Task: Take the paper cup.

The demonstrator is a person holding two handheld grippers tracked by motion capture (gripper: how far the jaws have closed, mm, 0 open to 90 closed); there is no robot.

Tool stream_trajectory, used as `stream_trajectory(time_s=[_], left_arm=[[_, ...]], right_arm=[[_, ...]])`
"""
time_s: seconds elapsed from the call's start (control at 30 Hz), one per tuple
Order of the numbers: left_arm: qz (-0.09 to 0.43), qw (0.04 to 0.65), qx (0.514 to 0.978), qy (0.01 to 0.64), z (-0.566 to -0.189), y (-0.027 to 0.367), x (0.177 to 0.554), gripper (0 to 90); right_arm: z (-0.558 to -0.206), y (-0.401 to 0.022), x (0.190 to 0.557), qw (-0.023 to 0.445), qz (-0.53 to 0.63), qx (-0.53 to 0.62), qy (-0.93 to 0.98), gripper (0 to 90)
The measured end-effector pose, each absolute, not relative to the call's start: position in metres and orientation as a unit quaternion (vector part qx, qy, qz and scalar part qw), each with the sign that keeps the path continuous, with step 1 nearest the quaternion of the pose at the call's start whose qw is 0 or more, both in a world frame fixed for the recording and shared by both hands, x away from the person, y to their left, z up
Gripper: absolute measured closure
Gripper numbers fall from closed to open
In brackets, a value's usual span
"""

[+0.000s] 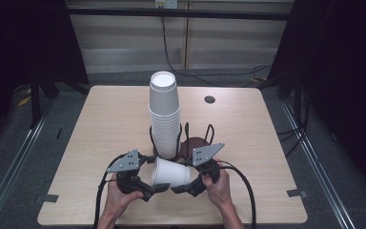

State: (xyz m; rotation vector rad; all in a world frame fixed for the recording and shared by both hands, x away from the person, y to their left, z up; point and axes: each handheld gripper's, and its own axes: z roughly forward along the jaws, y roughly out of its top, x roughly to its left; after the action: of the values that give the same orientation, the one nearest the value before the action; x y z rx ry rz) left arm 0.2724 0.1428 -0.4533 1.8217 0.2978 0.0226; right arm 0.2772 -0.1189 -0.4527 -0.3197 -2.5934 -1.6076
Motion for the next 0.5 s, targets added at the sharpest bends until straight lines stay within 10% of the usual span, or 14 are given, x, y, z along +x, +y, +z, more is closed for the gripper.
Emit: stream_trajectory(time_s=[0.5], left_arm=[[-0.002, 0.604, 0.787, 0.124, -0.4509, 0.1479, 0.2747, 12.0]], right_arm=[[-0.4571, -0.1173, 0.2809, 0.042, -0.524, -0.11, -0.844, 20.7]])
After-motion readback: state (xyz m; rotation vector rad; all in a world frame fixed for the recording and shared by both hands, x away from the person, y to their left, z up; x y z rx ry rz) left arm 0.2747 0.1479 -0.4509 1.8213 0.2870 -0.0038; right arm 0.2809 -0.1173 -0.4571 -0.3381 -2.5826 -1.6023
